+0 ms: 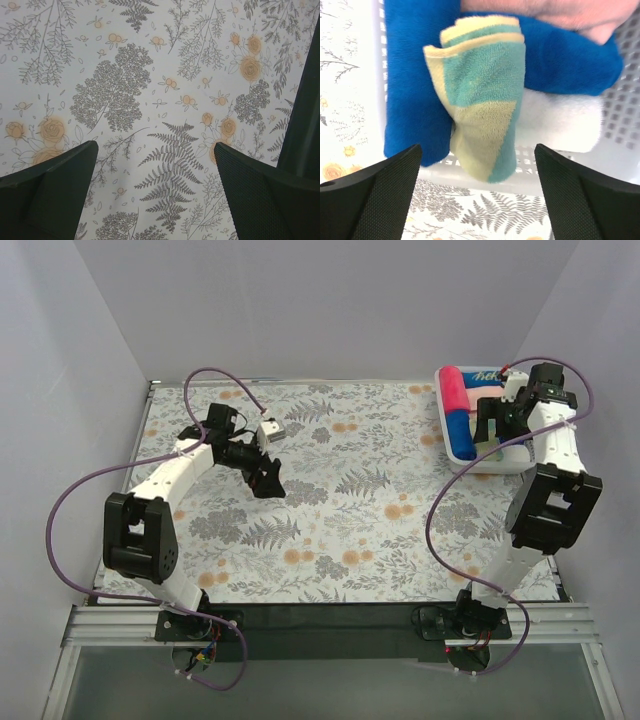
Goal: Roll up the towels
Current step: Place the rolled towel into the container
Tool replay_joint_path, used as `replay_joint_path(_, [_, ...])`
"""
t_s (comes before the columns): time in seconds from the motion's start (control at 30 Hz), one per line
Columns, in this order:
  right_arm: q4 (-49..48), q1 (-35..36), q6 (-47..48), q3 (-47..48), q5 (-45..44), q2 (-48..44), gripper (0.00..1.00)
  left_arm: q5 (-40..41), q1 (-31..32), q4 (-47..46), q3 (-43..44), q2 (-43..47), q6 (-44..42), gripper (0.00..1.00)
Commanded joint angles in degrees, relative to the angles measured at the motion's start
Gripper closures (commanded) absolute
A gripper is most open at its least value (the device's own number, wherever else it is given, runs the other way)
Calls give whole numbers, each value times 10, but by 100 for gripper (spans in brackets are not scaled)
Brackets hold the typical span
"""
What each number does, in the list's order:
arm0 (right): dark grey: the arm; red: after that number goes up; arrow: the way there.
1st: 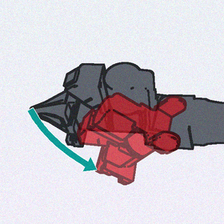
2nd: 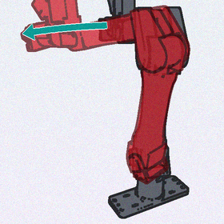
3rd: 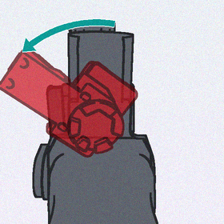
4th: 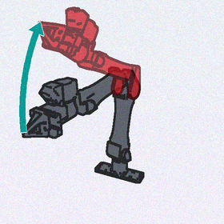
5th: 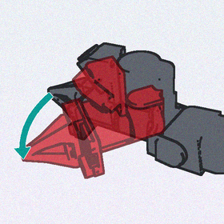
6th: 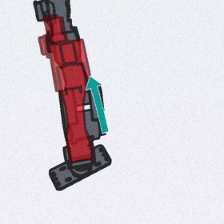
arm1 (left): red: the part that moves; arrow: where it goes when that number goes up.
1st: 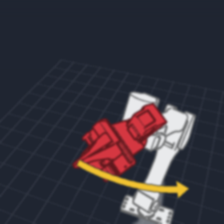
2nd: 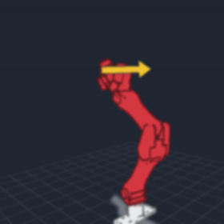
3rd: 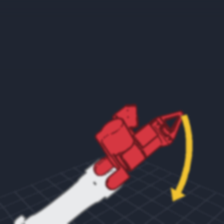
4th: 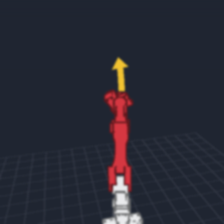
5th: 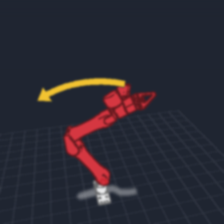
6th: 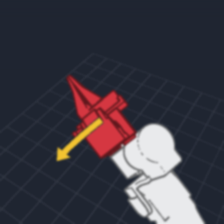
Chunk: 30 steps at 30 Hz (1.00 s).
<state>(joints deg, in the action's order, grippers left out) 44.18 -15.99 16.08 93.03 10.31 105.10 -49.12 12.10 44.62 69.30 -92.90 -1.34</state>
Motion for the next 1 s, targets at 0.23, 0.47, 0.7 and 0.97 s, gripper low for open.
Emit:
replay_joint_path(0.23, [105,38,63,84,55,-117,2,22,-45,59,102,26,48,2])
replay_joint_path(0.47, [136,183,87,-31,108,-222,2,23,-97,114,116,55,41,2])
replay_joint_path(0.7, [113,232,93,-232,214,-306,2,119,-105,121,2,181,-11,2])
replay_joint_path(0.97, [18,303,51,-389,219,-394,2,202,-105,129,-102,299,-43,2])
